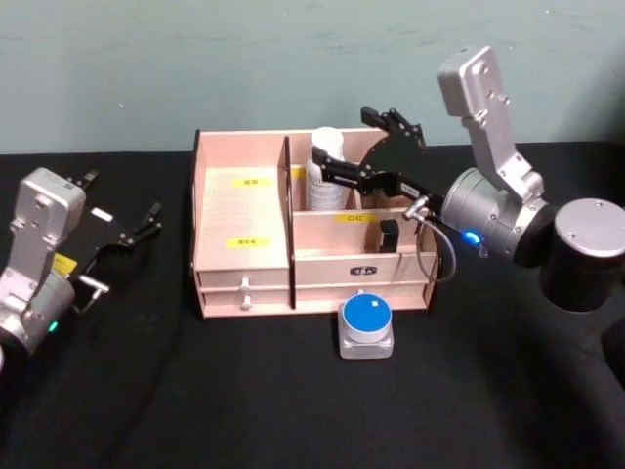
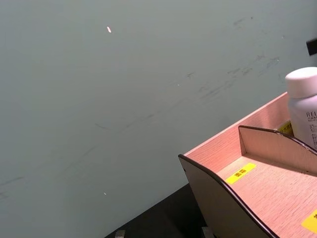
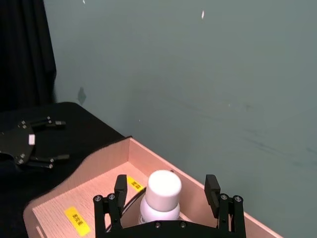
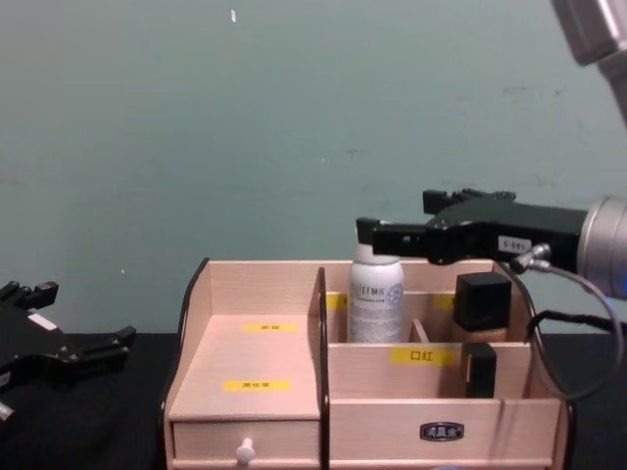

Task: Pick up the facial cleanser and watermelon frost from the table and place them into the tiered storage box.

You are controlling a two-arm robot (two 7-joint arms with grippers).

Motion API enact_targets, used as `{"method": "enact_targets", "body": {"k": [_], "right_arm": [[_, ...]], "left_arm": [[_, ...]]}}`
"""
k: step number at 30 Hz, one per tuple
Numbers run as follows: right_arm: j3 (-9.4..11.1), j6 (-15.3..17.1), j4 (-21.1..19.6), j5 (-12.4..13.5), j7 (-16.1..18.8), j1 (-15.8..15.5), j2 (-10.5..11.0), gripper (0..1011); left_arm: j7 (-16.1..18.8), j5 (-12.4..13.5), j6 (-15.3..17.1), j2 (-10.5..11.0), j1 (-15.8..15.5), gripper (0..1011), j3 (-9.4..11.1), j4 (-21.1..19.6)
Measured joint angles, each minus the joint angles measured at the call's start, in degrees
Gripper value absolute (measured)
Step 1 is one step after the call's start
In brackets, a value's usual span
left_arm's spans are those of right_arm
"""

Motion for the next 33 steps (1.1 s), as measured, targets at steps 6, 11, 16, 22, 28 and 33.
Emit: {"method": "enact_targets", "body": {"k": [6, 11, 16, 22, 28, 33], "right_arm": [[0.67, 1.15, -3.21, 1.30, -0.01, -1.13, 1.28, 1000], [1.15, 3.68, -8.32, 2.29, -0.45, -3.12, 3.43, 1000], [2.12, 5.79, -13.97, 3.47, -0.85, -6.10, 6.16, 1000], [4.24, 8.08, -21.10, 5.87, -1.22, -12.11, 10.53, 1000], [6.21, 10.08, -25.66, 8.32, -2.04, -18.89, 14.37, 1000], [7.11, 12.25, -27.93, 9.66, -3.64, -23.86, 16.54, 1000]], "left_arm": [[0.00, 0.00, 0.00, 0.00, 0.00, 1001, 0.00, 0.00], [0.00, 0.00, 0.00, 0.00, 0.00, 1001, 0.00, 0.00], [0.00, 0.00, 0.00, 0.00, 0.00, 1001, 0.00, 0.00], [0.00, 0.00, 0.00, 0.00, 0.00, 1001, 0.00, 0.00], [0.00, 0.00, 0.00, 0.00, 0.00, 1001, 0.00, 0.00], [0.00, 0.00, 0.00, 0.00, 0.00, 1001, 0.00, 0.00]]}}
